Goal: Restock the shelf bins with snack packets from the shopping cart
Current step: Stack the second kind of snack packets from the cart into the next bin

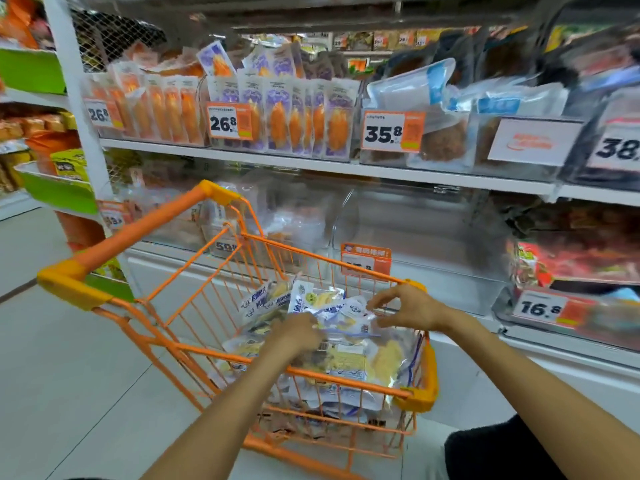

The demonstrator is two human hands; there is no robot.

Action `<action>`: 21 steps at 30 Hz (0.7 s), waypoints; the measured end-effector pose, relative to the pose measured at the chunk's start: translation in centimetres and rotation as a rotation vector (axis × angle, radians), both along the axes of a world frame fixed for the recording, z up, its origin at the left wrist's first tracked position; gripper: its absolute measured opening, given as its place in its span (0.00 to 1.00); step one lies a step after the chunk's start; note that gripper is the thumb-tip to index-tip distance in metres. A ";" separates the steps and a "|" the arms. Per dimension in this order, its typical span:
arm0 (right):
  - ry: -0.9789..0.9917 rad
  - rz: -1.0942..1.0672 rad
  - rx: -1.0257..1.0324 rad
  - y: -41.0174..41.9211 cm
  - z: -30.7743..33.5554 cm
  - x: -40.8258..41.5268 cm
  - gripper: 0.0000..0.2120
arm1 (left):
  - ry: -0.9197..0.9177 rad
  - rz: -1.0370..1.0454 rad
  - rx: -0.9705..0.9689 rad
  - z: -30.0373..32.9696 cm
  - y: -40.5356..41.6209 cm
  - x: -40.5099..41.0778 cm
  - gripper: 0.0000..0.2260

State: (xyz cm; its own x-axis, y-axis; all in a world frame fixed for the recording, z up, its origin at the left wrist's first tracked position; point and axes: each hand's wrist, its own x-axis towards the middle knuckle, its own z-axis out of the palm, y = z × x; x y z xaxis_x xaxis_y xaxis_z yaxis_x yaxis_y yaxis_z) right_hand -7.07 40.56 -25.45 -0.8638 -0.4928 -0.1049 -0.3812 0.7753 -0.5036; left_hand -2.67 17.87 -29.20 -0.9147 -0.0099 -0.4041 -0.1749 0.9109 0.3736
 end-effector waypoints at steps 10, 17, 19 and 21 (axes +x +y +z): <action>0.080 0.033 0.079 -0.8 -0.9 -1.1 0.08 | 0.094 -0.061 0.267 3.5 0.0 -2.6 0.08; 0.191 0.176 0.144 -4.9 -1.6 -4.3 0.18 | 0.582 0.065 -0.124 2.9 -0.9 -5.2 0.11; 0.246 0.199 0.220 -6.1 -2.4 -4.8 0.17 | 0.604 0.075 -0.171 2.5 -1.2 -5.5 0.11; 0.288 0.199 0.297 -7.2 -3.0 -5.1 0.15 | 0.584 0.097 -0.104 2.2 -1.8 -5.5 0.10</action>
State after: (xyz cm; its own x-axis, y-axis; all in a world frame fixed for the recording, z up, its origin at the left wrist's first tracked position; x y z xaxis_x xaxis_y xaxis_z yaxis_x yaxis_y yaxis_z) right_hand -12.16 33.37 -28.49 -0.7700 -0.6370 -0.0359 -0.6292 0.7675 -0.1225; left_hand -8.14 16.06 -26.97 -0.9781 -0.1168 0.1722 -0.0517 0.9380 0.3428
